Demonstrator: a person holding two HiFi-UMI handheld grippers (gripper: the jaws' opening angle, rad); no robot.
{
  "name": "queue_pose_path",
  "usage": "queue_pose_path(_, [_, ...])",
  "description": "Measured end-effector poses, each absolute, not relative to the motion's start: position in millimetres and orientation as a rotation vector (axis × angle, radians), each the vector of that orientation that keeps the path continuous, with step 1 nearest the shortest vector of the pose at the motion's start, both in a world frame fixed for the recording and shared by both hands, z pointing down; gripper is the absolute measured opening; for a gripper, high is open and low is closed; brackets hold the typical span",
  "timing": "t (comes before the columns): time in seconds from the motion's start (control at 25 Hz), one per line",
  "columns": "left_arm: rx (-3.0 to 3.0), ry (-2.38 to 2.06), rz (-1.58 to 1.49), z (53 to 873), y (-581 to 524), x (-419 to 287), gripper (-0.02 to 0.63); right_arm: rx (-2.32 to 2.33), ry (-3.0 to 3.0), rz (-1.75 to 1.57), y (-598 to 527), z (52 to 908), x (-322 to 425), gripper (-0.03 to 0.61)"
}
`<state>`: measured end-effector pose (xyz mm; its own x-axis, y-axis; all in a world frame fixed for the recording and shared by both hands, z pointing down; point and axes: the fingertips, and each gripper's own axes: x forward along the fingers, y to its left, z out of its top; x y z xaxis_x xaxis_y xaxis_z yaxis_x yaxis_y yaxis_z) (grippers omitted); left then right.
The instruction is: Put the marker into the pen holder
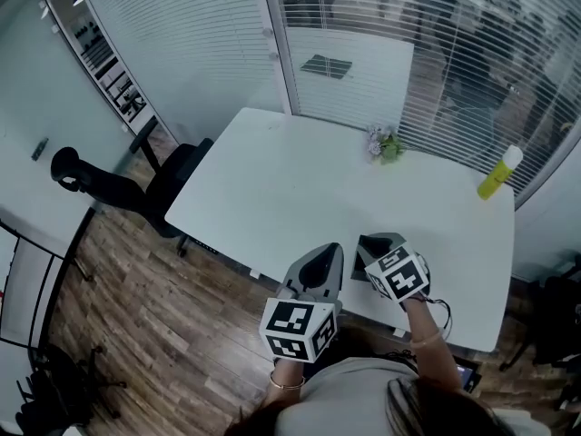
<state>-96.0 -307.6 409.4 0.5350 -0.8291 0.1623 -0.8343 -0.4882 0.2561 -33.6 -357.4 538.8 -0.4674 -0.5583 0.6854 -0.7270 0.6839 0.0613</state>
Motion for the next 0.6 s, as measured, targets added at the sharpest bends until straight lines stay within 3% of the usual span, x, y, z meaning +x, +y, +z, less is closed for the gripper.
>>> queue_pose_path(0.6, [2.495, -1.38, 0.028, 397.0, -300.6, -82.7, 0.018, 1.066, -2.316, 0.279, -354.1, 506.3, -19.8, 0.091])
